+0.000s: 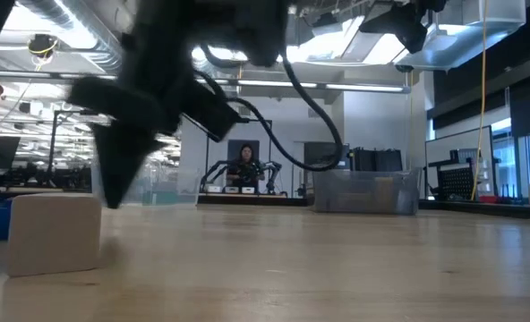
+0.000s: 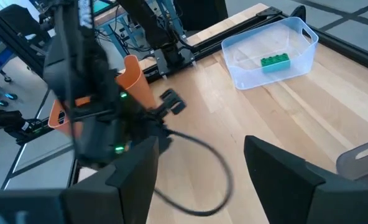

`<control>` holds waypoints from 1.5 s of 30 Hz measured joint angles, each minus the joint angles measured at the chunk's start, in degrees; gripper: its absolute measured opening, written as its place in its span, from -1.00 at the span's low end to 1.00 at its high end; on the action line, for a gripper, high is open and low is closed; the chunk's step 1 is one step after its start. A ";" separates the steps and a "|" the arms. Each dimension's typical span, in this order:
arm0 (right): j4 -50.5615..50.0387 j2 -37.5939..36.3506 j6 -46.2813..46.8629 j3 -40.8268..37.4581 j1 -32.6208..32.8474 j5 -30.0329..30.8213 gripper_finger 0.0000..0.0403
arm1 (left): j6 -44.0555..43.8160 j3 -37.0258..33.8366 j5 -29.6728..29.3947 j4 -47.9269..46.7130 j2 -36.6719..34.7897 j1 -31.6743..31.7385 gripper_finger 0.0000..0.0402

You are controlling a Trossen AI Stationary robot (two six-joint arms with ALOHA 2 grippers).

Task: Sort & place blocks by color
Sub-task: Put the left blue game piece into the orange bin

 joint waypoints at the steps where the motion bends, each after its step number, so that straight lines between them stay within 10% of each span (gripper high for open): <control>1: -0.02 0.00 0.08 0.00 0.00 0.00 0.18 | 0.93 0.00 -0.63 0.02 0.00 1.19 -1.00; 17: -0.87 0.00 0.20 0.02 0.00 0.01 0.18 | 1.24 0.00 18.06 -10.05 -8.66 -2.45 -1.00; 45: -1.09 -0.02 0.09 0.02 0.00 0.02 0.18 | -5.87 -11.16 22.11 1.93 -2.80 -5.61 -1.00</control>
